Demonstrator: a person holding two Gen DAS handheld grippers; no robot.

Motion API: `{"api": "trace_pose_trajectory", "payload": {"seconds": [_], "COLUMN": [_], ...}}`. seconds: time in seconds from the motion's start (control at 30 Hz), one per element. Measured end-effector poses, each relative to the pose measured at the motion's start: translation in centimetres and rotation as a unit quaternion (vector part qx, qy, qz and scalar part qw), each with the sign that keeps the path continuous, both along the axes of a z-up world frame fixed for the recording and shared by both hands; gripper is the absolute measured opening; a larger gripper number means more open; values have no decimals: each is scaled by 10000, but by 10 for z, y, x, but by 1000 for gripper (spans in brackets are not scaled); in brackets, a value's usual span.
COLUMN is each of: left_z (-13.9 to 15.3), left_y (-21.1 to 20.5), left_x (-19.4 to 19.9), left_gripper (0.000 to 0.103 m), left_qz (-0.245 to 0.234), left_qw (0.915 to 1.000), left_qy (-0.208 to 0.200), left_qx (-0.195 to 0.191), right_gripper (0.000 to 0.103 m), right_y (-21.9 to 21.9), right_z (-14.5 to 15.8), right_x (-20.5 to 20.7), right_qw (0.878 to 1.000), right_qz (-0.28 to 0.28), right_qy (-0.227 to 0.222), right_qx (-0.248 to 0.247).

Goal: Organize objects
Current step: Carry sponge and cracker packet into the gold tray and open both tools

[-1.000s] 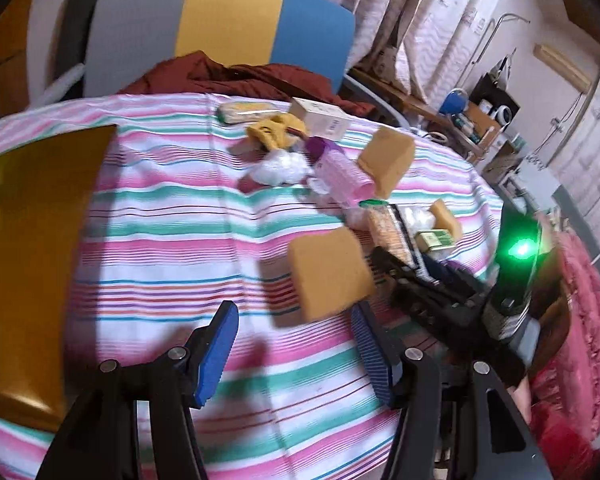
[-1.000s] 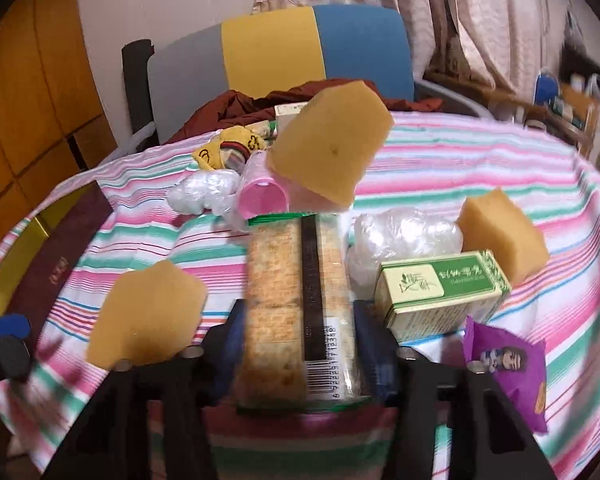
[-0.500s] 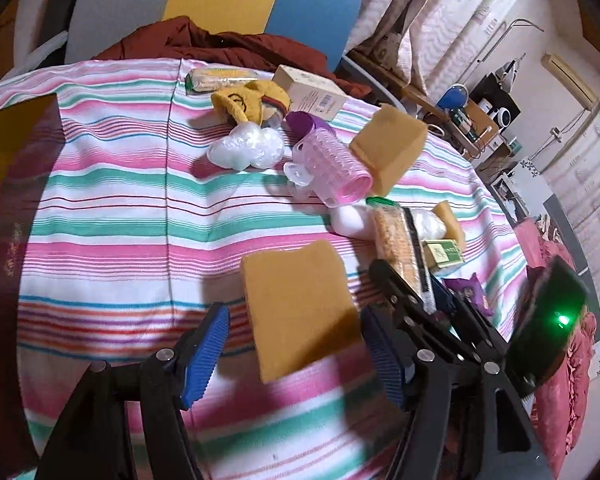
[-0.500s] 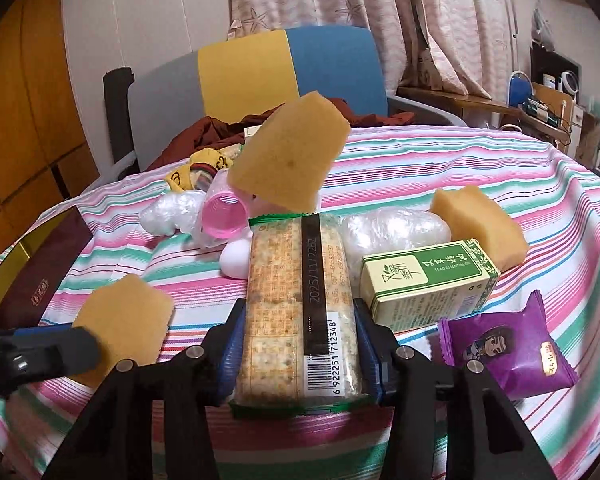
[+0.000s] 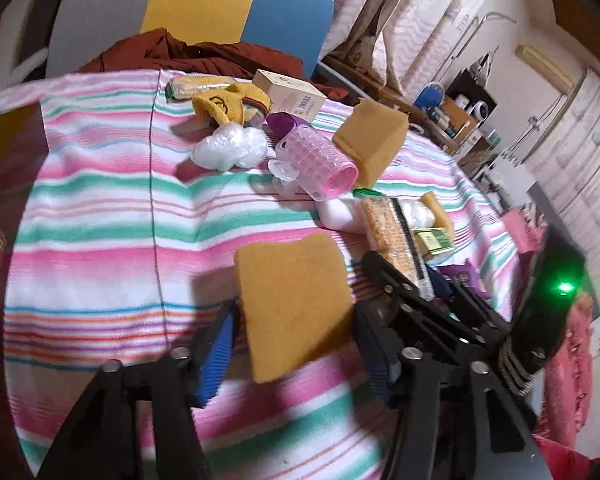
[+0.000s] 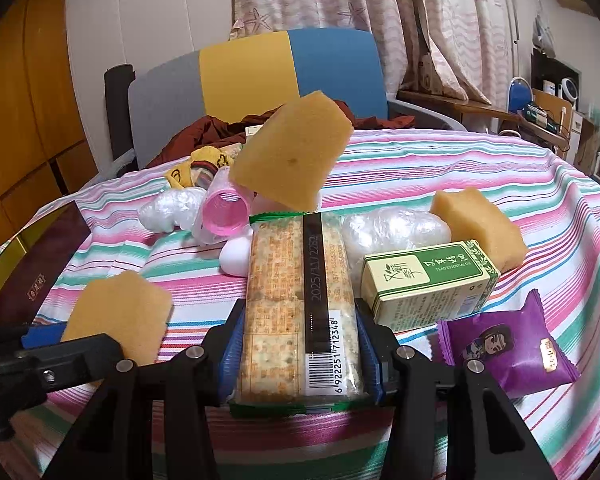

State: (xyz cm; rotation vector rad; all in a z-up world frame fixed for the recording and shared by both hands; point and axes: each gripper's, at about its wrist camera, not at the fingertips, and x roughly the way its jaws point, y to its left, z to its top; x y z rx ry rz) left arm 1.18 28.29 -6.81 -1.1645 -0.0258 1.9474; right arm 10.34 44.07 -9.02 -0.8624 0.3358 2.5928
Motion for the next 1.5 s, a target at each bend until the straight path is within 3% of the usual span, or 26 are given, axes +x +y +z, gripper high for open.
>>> {"api": "trace_pose_trajectory", "payload": {"seconds": [0.23, 0.43, 0.8, 1.03, 1.2, 1.5], "left_z": [6, 14, 39, 57, 67, 55], "left_y": [-13, -35, -97, -148, -191, -254], "left_x": [14, 19, 26, 14, -1, -50], "left_gripper": [52, 52, 52, 52, 52, 52], "left_qz": [4, 85, 431, 821, 1286, 2245], "left_qw": [9992, 9993, 9971, 9938, 9864, 9700], "left_qy": [379, 367, 567, 715, 1021, 763], "left_qx": [-81, 65, 273, 217, -3, -546], "right_gripper": [51, 50, 50, 50, 50, 50], "right_y": [-3, -10, -56, -113, -160, -236], "right_z": [0, 5, 27, 54, 75, 82], "right_x": [-2, -3, 0, -7, -21, -64], "right_qw": [9999, 9994, 9962, 9901, 9801, 9602], "right_qz": [-13, -33, 623, 1242, 1840, 2676], "right_qy": [-76, -316, -256, 0, 148, -2], "right_qx": [89, 146, -558, -648, -733, -796]}}
